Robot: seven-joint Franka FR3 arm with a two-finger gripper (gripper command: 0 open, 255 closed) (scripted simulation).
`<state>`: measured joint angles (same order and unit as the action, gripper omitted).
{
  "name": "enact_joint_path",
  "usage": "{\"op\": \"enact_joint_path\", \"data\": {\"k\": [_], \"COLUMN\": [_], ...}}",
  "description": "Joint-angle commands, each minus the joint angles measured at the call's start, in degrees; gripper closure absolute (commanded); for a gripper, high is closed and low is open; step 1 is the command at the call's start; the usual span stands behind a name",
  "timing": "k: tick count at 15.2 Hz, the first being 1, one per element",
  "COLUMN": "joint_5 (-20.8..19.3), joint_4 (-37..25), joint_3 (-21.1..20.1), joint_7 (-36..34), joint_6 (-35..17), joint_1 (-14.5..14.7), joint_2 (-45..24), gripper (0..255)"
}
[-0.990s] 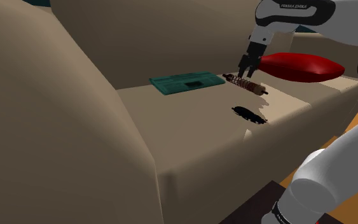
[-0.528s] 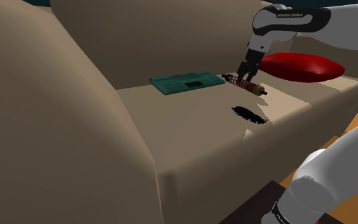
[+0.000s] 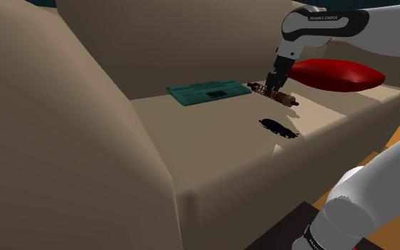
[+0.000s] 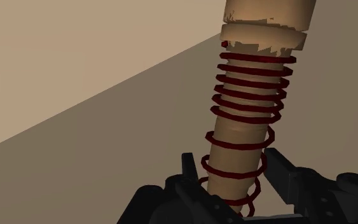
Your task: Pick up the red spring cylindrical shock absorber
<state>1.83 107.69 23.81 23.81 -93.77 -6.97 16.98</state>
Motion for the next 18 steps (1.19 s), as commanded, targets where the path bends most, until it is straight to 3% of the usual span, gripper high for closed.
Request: {"op": "enact_joint_path", "data": {"k": [1,4,18], "joint_5": [0.0,0.0,1.6], "joint_4": [0.0,-0.8,-15.9], "joint_3": [0.0,0.0,0.7], "joint_7": [0.0,0.0,-0.1], "joint_6": [0.0,0.8,12.0], "joint_1": [0.0,0.0,0.5], "joint_2": [0.0,-0.1,-4.2], "gripper": [255,255,255]}}
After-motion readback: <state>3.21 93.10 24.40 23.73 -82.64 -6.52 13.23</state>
